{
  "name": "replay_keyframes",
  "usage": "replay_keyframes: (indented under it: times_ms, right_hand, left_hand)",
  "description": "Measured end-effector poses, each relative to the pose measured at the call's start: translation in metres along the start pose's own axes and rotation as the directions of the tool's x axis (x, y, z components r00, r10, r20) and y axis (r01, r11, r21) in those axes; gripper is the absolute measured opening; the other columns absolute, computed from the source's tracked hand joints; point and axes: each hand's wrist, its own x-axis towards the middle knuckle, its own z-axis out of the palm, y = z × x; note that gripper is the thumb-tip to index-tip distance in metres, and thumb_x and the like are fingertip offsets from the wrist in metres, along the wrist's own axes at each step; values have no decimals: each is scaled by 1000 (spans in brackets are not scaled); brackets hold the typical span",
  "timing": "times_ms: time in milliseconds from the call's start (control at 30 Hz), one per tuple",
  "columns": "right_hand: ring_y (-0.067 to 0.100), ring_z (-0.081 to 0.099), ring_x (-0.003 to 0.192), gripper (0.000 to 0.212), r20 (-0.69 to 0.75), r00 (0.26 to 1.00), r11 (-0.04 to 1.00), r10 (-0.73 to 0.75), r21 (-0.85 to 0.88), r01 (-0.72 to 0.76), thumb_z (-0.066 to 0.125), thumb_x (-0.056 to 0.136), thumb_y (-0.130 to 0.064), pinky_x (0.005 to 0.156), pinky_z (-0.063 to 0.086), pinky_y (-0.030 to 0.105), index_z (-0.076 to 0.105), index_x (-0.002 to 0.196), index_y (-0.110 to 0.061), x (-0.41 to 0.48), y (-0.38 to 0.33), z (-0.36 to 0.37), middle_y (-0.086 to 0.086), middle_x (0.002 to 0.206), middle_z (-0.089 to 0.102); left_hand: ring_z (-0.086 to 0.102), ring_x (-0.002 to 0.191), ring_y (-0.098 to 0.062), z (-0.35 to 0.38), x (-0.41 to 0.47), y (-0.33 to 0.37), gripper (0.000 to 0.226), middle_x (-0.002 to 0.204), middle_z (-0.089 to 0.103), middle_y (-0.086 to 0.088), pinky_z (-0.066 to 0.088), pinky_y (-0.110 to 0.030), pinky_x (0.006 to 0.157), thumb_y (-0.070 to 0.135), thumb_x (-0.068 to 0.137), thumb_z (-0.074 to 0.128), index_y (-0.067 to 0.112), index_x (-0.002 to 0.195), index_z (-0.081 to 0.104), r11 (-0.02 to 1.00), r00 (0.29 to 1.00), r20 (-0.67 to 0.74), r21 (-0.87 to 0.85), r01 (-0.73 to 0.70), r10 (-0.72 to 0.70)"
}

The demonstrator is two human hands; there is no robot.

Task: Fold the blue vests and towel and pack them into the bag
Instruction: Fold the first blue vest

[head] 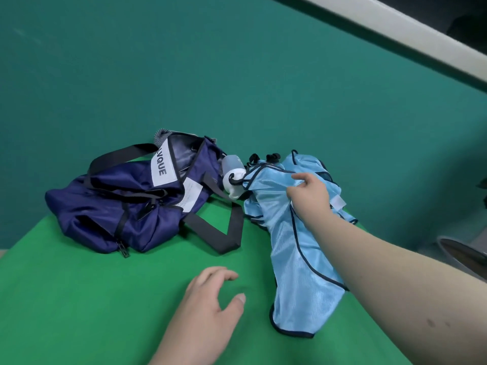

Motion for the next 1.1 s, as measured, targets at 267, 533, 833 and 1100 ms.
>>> replay_keyframes:
  times_ms: [267,533,833,1100]
  right_hand:
    - [13,37,55,59,192,957,939,-216,311,149,45,72,23,50,33,21,72,83,-28,-129,10,-26,3,65,44]
    - [2,57,77,48,702,560,739,-439,-72,670,56,71,-10,75,44,16,67,109,-35,-190,54,-64,-11,77,61]
    - [13,36,131,72,292,936,720,-194,-606,338,63,84,-56,113,33,37,40,146,-29,-133,52,-55,-9,133,44]
    - [4,59,70,22,416,908,764,-51,-570,304,58,85,-22,62,44,14,71,99,-31,-142,41,-34,-9,90,72]
  left_hand:
    - [36,121,8,-1,-3,4,31,124,36,38,31,-21,98,45,93,59,46,121,47,1000,999,-41,-31,0,-1]
    - [36,125,3,-2,-7,10,42,129,36,32,34,-25,104,40,91,63,43,128,45,1000,1000,-10,-8,6,-6]
    - [43,103,9,2,-6,7,33,124,39,32,33,-22,87,39,93,60,42,123,48,1000,1000,4,-12,3,-3]
    - [48,101,8,1,-3,5,29,124,42,32,38,-25,87,42,93,59,42,122,51,1000,999,30,-18,15,-15]
